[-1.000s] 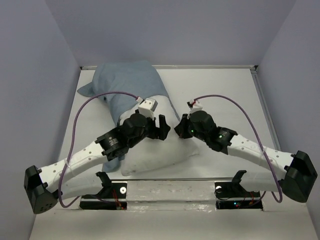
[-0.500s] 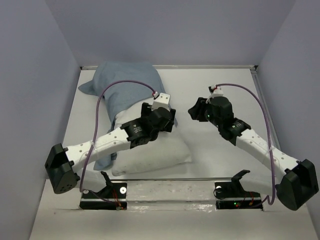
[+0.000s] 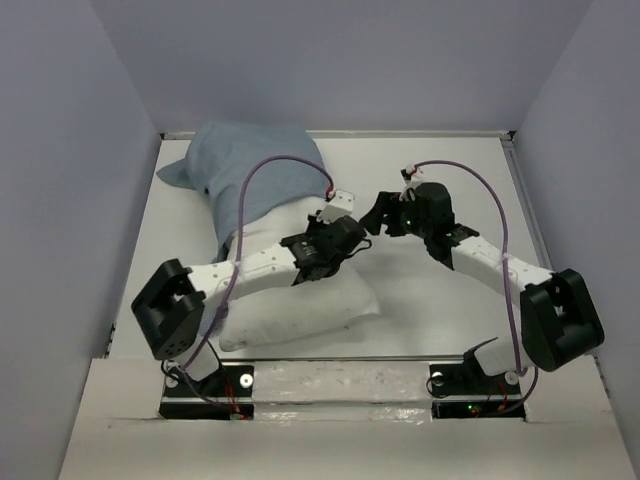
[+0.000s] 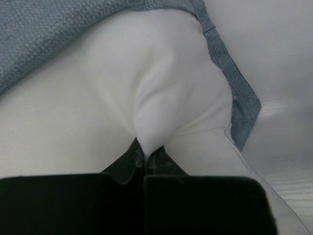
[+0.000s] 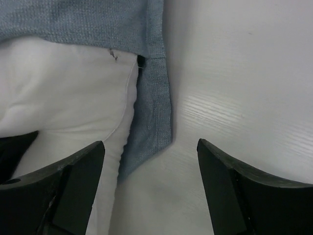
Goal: Put the pillow into the pillowcase
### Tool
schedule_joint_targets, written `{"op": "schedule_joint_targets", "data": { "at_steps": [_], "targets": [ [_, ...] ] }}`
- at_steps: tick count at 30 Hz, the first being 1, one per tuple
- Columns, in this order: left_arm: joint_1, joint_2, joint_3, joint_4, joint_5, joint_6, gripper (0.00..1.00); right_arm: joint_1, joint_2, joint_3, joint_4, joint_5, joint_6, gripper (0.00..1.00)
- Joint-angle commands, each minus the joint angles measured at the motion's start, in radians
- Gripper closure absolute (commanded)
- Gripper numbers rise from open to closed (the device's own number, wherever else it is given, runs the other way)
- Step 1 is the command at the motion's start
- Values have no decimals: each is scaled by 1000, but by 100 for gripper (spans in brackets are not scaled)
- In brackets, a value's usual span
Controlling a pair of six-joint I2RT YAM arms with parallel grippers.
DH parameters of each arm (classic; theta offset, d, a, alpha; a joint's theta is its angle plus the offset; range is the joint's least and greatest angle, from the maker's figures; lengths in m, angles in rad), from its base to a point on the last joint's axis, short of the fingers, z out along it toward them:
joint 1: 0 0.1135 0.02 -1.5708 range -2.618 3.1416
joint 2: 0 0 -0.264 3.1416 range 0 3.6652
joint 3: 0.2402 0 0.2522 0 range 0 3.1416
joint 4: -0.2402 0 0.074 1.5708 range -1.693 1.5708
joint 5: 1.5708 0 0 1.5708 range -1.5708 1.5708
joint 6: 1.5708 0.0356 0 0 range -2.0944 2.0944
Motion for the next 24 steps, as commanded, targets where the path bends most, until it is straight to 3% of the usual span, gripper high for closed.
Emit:
{"op": "schedule_joint_targets", "data": {
  "at_steps": [1,6,10,18,24],
  "targets": [
    [35,-317,-132,134,27,12,100,7,103,54,143,-195,-98,14],
    [126,-537,-203,181,275,-19,100,7,274,160,135,-277,-225,12],
    [193,-612,-270,198,433,-46,100,7,339,197,150,-359,-248,13],
    [224,-612,-287,208,495,-54,100,16,423,235,239,-552,-235,12],
    [237,-608,-250,207,510,-46,100,16,539,283,294,-535,-170,14]
  ]
}}
